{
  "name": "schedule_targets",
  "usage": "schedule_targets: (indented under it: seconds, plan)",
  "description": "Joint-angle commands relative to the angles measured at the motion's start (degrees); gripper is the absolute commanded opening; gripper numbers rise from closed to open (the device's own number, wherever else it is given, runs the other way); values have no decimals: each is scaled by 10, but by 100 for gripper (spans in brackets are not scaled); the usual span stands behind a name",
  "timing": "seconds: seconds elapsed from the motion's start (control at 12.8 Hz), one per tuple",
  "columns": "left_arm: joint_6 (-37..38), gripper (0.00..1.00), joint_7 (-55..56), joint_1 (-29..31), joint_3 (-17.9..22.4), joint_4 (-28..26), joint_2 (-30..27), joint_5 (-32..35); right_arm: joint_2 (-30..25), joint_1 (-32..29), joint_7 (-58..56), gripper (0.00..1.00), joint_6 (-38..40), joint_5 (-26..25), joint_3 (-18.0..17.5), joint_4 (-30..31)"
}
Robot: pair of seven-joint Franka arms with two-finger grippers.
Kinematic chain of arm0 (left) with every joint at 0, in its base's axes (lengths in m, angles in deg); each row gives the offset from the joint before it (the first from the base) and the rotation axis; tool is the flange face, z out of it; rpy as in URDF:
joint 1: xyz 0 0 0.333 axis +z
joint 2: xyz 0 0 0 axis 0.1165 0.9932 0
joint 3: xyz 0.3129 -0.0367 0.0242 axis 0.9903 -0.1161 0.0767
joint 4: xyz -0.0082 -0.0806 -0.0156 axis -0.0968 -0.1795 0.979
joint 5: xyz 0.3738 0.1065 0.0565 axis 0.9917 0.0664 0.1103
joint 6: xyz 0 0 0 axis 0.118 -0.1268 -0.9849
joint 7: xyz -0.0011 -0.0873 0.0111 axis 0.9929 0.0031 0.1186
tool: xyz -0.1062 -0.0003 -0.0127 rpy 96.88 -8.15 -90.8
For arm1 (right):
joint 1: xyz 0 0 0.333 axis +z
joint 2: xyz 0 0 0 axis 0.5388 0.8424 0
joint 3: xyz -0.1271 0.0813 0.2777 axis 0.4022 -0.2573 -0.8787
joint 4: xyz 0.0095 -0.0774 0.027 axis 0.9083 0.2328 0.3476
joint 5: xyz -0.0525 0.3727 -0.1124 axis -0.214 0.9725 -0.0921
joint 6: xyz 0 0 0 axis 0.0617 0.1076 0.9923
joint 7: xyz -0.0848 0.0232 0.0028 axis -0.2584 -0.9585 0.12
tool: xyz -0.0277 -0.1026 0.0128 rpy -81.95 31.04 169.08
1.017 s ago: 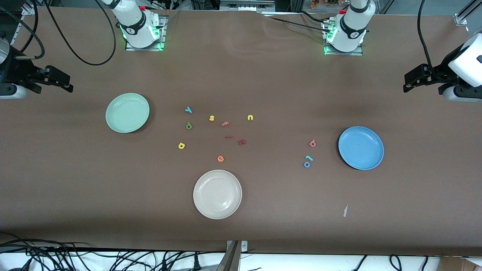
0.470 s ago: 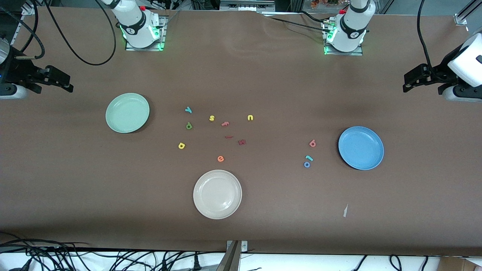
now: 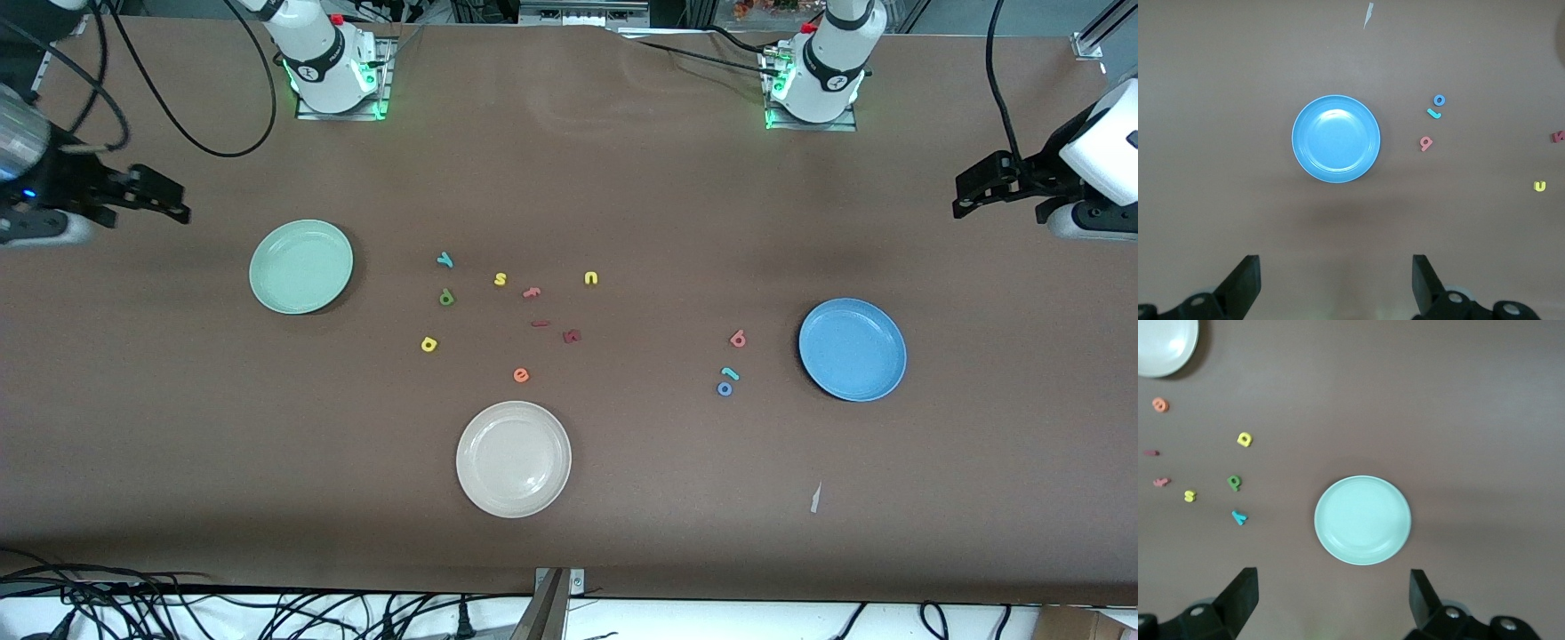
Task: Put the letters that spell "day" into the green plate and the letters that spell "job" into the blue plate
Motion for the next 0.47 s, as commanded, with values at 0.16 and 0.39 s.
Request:
schedule_targets:
  seconds: [0.16, 0.39]
  plan:
    - [3, 100, 3, -1, -1, 3, -2, 15, 144, 90, 119, 100, -141, 6, 0, -16]
    - [3, 100, 3, -1, -1, 3, -2, 16, 227, 135, 253, 100, -247, 0, 1, -18]
